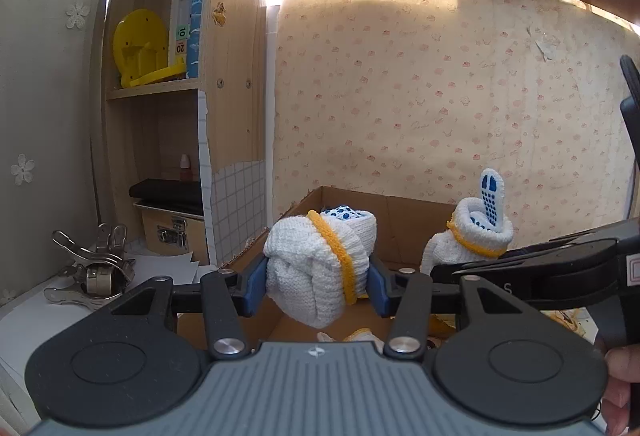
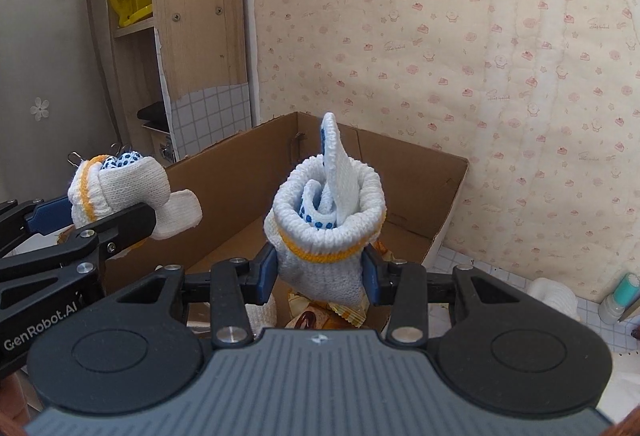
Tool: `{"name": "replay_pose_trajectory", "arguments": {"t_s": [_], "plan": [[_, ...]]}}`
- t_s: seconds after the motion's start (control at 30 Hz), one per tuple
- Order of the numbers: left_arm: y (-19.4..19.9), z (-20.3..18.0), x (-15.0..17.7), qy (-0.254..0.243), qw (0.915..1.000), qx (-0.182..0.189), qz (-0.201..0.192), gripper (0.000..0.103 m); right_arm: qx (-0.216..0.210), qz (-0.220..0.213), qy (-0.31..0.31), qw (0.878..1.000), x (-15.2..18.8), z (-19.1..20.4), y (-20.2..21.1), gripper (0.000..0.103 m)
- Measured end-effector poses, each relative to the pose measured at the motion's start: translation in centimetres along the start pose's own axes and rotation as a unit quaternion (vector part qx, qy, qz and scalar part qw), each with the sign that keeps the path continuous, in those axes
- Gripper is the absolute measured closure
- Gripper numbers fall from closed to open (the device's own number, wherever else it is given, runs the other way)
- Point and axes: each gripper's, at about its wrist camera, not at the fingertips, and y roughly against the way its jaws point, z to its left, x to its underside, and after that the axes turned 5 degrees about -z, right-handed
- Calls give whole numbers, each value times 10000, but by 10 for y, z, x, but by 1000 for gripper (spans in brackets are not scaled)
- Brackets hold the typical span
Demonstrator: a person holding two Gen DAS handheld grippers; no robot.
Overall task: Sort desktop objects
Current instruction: 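Open the right tool to drop its glove while the left tool releases its glove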
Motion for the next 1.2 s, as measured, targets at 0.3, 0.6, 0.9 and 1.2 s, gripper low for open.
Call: {"name": "replay_pose_trajectory", "arguments": {"t_s": [0.3,0.6,0.9,1.2], "plan": [[-9,-1,2,16,10000,-25,87,50,-26,141,-161,9998,-5,-4,-27,55],[-15,-5,5,-21,9999,7,151,50,-68,-111,-236,9996,-6,-10,-25,29],[-20,-15,4,-39,9996,44,258,38,47,-490,-398,9980,-8,-27,8,29],[-5,-21,-3,90,9998,120,135,24,354,-819,-526,9946,6,-58,56,29]]}}
